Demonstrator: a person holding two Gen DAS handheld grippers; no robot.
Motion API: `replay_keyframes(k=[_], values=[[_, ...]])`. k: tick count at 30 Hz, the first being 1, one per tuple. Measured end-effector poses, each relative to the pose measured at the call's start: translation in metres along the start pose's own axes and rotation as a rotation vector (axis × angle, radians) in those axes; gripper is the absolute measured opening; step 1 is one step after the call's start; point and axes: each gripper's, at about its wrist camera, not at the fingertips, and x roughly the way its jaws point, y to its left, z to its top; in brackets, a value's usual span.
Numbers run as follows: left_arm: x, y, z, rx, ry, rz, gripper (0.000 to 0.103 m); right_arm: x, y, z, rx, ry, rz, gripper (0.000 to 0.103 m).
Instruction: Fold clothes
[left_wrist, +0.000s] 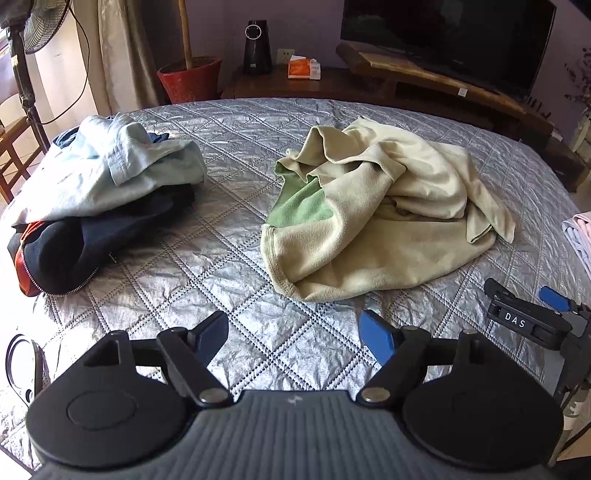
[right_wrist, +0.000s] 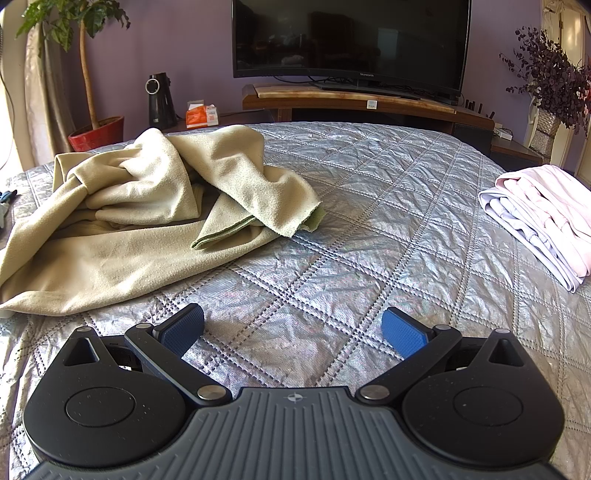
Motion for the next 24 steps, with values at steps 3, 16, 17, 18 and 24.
replay_keyframes(k=[3, 16, 17, 18, 24], values=[[-0.001, 0.001, -0.001, -0.003, 0.002, -0.003, 0.073, 0.0, 0.0, 0.0, 0.0, 0.0, 0.0, 0.103], [0.003, -0.007, 0.007, -0.038, 0.029, -0.05, 0.084, 0.0, 0.0, 0.0, 0.0, 0.0, -0.001, 0.103], [0.004, -0.008, 0.008, -0.044, 0.033, -0.053, 0.084, 0.0, 0.0, 0.0, 0.0, 0.0, -0.001, 0.103], [0.005, -0.008, 0.009, -0.049, 0.033, -0.056, 0.084, 0.0, 0.0, 0.0, 0.0, 0.0, -0.001, 0.103], [0.003, -0.021, 0.013, -0.018, 0.008, -0.107, 0.083, 0.0, 0.002, 0.001, -0.002, 0.0, -0.003, 0.103]])
